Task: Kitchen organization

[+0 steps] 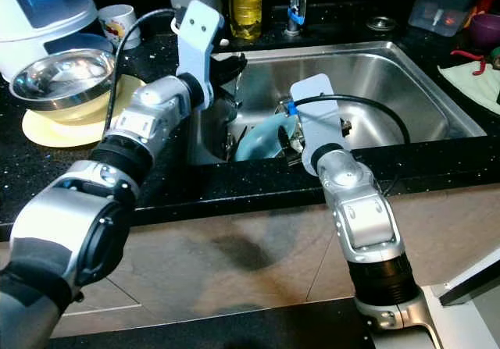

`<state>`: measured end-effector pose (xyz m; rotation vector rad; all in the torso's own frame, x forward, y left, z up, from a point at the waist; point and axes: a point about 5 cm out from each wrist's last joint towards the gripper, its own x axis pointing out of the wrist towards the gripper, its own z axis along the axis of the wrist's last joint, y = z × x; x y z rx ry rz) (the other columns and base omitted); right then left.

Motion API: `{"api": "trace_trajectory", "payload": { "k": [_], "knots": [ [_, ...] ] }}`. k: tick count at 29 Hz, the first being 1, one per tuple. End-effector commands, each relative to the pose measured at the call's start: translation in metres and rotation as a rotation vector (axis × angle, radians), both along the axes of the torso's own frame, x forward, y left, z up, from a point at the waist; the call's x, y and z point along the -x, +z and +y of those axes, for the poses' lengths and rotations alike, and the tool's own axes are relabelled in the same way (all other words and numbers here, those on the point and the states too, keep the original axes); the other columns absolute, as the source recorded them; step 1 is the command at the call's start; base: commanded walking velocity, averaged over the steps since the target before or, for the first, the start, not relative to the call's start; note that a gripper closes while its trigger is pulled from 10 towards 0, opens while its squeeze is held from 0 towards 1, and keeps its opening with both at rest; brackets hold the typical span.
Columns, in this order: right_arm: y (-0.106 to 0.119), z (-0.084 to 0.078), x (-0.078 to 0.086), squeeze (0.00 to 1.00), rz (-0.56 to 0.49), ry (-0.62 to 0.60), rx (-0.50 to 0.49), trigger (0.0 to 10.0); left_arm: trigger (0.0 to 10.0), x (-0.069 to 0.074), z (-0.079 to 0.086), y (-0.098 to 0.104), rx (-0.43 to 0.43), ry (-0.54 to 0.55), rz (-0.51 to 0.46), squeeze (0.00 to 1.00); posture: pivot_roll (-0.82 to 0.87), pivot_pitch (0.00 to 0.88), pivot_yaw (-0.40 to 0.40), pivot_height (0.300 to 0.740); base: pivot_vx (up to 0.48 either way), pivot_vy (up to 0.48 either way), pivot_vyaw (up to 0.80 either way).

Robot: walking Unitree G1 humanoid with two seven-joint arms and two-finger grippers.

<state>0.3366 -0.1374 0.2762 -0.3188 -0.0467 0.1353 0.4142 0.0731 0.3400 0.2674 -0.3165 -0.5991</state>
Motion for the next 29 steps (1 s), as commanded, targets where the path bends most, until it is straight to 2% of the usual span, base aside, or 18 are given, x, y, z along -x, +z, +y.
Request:
{"api": "trace_trajectory", "payload": {
  "k": [1,6,8,10,12,13,14,17,18,20,21,22,23,27,28,29],
  "knots": [
    [-0.007,0.003,0.001,0.00,0.029,0.018,0.007,10.0,0.0,-0.002,0.003,-0.020,-0.068,0.001,0.077,0.00,-0.08,0.212,0.035,0.740,0.000,0.000,0.00],
    [-0.007,0.003,-0.001,0.00,0.035,0.029,0.020,10.0,0.0,-0.003,0.003,-0.037,-0.087,-0.018,0.160,0.00,-0.07,0.212,0.032,0.740,0.000,0.000,0.00],
    [-0.007,0.004,-0.001,0.00,0.040,0.036,0.026,10.0,0.0,-0.003,0.004,-0.043,-0.136,-0.017,0.173,0.00,-0.07,0.212,0.030,0.740,0.000,0.000,0.00],
    [-0.008,0.004,-0.001,0.00,0.041,0.038,0.027,10.0,0.0,-0.003,0.004,-0.044,-0.150,-0.016,0.174,0.00,-0.07,0.212,0.030,0.740,0.000,0.000,0.00],
    [-0.009,0.006,-0.001,0.00,0.050,0.048,0.029,10.0,0.4,-0.003,0.005,-0.048,-0.174,-0.019,0.185,0.00,-0.07,0.210,0.030,0.740,0.000,0.000,0.00],
    [-0.010,0.008,0.000,0.00,0.059,0.059,0.029,10.0,1.8,-0.002,0.005,-0.053,-0.187,-0.023,0.200,0.00,-0.07,0.207,0.033,0.740,0.000,0.000,0.00],
    [-0.014,0.012,0.002,0.00,0.079,0.078,0.037,10.0,6.5,-0.002,0.004,-0.062,-0.217,-0.029,0.223,0.00,-0.07,0.204,0.037,0.740,0.000,0.000,0.00],
    [-0.015,0.012,0.002,0.00,0.084,0.082,0.041,10.0,6.5,-0.002,0.003,-0.065,-0.227,-0.031,0.226,0.00,-0.07,0.204,0.037,0.740,0.000,0.000,0.00],
    [-0.016,0.013,0.003,0.00,0.089,0.083,0.046,10.0,10.0,-0.001,0.002,-0.068,-0.228,-0.040,0.236,0.00,-0.07,0.209,0.037,0.740,0.000,0.000,0.00],
    [-0.017,0.013,0.003,0.00,0.091,0.084,0.048,10.0,10.0,0.000,0.000,-0.070,-0.229,-0.051,0.240,0.00,-0.07,0.209,0.040,0.740,0.000,0.000,0.00],
    [-0.017,0.012,0.003,0.00,0.093,0.083,0.048,10.0,10.0,0.000,-0.002,-0.072,-0.224,-0.066,0.253,0.35,-0.07,0.209,0.040,0.740,0.000,0.000,0.00],
    [-0.017,0.012,0.003,0.00,0.093,0.083,0.048,10.0,10.0,0.000,-0.002,-0.072,-0.224,-0.066,0.253,0.35,-0.07,0.209,0.040,0.740,0.000,0.000,0.00],
    [-0.018,0.012,0.003,0.00,0.095,0.082,0.049,10.0,10.0,0.001,-0.003,-0.073,-0.213,-0.085,0.267,1.00,-0.07,0.209,0.040,0.740,0.000,0.000,0.00],
    [-0.019,0.011,0.003,0.00,0.098,0.082,0.049,10.0,10.0,0.001,-0.003,-0.068,-0.205,-0.082,0.263,1.00,-0.07,0.210,0.039,0.740,0.000,0.000,0.00],
    [-0.019,0.012,0.003,0.00,0.098,0.083,0.048,10.0,10.0,0.001,-0.001,-0.064,-0.199,-0.069,0.252,0.14,-0.07,0.210,0.039,0.740,0.000,0.000,0.00],
    [-0.019,0.012,0.003,0.00,0.098,0.083,0.048,10.0,10.0,0.001,-0.001,-0.064,-0.199,-0.069,0.252,0.14,-0.07,0.210,0.039,0.740,0.000,0.000,0.00]
  ]
}}
